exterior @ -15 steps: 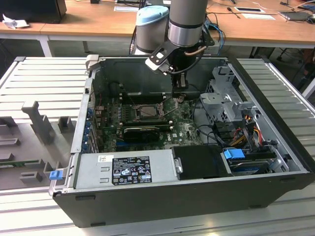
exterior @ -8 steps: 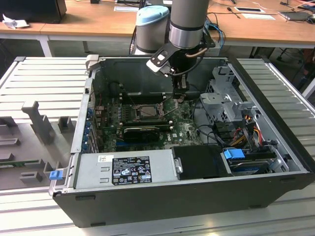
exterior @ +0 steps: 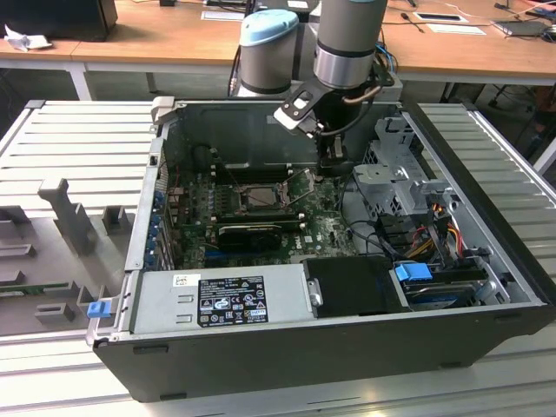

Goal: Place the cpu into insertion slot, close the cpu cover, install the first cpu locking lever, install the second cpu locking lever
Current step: 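Close the cpu cover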

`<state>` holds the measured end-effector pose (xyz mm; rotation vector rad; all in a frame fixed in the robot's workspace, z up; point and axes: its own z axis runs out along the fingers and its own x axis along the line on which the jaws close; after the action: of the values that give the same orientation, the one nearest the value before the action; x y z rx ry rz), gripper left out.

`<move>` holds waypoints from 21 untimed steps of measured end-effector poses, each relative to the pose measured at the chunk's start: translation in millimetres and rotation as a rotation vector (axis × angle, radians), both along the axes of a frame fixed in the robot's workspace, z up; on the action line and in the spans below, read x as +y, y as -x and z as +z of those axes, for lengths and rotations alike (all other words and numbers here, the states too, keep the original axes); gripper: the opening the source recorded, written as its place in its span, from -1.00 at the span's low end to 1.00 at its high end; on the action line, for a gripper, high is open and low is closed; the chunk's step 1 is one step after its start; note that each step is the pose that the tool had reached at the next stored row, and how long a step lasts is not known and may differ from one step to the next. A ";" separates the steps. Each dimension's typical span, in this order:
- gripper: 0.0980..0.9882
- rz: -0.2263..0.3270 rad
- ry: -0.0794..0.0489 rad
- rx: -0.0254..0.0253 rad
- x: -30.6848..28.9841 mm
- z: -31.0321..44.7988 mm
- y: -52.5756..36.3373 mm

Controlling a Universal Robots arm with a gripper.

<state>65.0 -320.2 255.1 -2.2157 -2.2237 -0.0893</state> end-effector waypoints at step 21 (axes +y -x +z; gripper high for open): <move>-0.98 0.001 0.000 0.0679 -0.7 -11.6 -0.5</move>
<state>65.5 -320.9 243.5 -2.1829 -2.1900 -0.0139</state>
